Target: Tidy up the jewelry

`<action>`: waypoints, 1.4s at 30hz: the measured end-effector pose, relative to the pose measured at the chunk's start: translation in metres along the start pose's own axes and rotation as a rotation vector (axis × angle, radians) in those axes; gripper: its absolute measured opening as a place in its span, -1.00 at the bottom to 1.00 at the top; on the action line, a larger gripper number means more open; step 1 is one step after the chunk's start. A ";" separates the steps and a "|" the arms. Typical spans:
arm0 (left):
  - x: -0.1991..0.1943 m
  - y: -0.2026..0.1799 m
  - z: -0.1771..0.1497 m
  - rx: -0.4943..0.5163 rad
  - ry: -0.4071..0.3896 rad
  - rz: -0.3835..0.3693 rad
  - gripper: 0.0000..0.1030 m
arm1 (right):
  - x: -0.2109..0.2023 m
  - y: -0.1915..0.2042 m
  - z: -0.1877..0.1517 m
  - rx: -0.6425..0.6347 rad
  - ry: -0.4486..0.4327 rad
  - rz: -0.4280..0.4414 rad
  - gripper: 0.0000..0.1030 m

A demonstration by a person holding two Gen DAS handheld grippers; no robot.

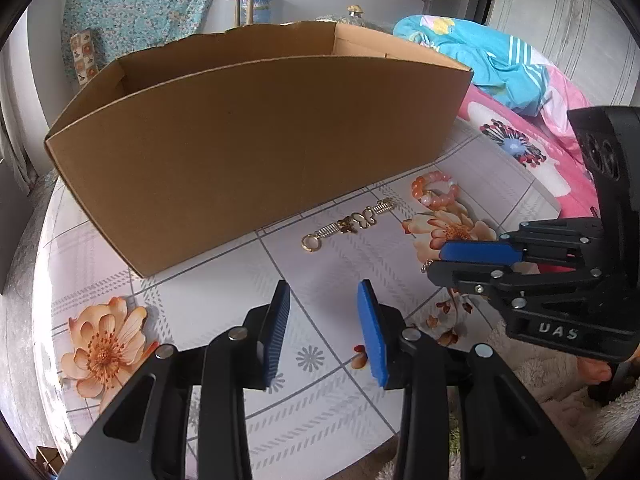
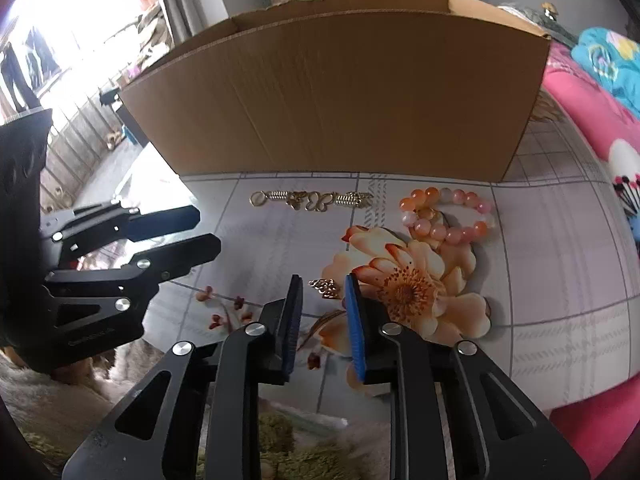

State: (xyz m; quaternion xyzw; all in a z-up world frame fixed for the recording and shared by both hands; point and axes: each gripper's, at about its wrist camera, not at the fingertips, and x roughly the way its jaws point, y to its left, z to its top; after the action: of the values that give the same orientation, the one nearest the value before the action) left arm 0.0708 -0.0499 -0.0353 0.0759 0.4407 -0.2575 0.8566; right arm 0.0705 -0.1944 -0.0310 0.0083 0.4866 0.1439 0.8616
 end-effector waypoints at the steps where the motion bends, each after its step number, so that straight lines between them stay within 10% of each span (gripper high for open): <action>1: 0.000 0.000 0.000 0.001 0.002 0.000 -0.34 | 0.001 0.003 0.000 -0.011 0.000 -0.005 -0.69; 11: 0.008 0.001 0.006 0.009 0.012 -0.008 -0.34 | 0.009 0.030 0.009 -0.197 0.034 -0.037 -0.96; 42: 0.037 0.003 0.029 0.036 0.049 0.034 -0.59 | -0.036 -0.040 0.008 0.013 -0.044 0.143 -1.00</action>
State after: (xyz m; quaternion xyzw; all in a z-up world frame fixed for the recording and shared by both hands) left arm 0.1106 -0.0717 -0.0477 0.1053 0.4554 -0.2488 0.8483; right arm 0.0692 -0.2411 -0.0031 0.0517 0.4665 0.2018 0.8596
